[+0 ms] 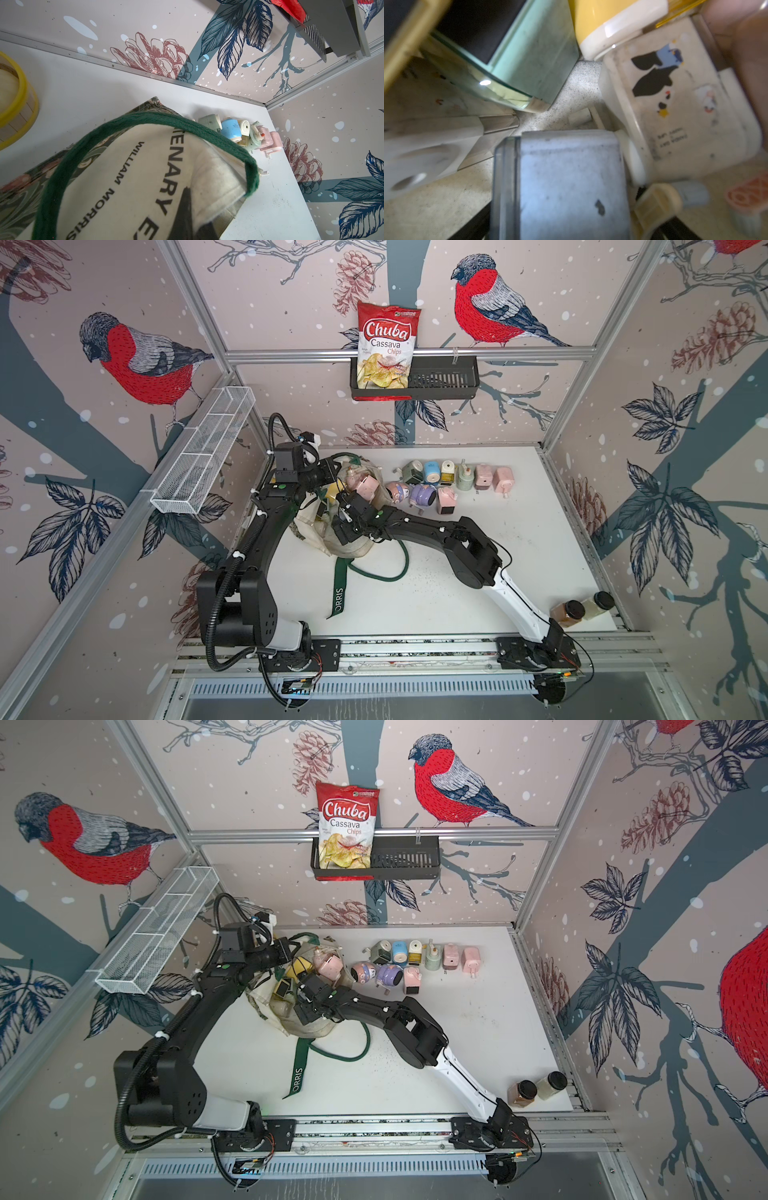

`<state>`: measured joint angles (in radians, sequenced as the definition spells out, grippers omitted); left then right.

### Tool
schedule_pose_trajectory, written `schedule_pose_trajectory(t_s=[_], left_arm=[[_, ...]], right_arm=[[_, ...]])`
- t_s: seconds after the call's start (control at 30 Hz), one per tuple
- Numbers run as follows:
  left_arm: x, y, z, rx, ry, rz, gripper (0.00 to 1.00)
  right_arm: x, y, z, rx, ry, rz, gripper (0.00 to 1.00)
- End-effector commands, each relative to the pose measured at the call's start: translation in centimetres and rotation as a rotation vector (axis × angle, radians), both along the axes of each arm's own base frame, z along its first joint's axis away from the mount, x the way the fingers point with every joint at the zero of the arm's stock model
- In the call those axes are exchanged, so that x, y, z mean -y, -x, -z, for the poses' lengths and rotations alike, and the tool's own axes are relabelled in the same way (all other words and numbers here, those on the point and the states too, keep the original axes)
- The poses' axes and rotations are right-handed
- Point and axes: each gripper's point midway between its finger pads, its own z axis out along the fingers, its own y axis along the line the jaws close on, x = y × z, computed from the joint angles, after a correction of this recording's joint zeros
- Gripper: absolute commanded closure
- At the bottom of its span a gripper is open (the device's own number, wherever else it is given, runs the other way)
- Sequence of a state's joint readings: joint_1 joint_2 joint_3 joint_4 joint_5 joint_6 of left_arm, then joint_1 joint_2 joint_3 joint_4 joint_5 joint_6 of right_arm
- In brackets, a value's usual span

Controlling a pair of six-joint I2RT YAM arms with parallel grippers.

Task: Take out the pencil sharpeners from the tote bags
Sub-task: Pick up the pencil sharpener from the canvas bag.

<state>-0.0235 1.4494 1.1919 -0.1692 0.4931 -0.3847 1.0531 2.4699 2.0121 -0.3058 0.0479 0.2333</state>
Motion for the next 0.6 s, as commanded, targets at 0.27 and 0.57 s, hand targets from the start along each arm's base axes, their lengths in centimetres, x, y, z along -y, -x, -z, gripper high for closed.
schedule_pose_trajectory(t_s=[0.27, 0.57], left_arm=[[0.3, -0.3, -1.0, 0.039, 0.005, 0.014, 1.00], [0.2, -0.3, -1.0, 0.041, 0.003, 0.013, 1.00]], right_arm=[[0.0, 1.3, -3.9, 0.092, -0.053, -0.066, 0.29], [0.3, 2.9, -6.9, 0.149, -0.081, -0.123, 0.31]])
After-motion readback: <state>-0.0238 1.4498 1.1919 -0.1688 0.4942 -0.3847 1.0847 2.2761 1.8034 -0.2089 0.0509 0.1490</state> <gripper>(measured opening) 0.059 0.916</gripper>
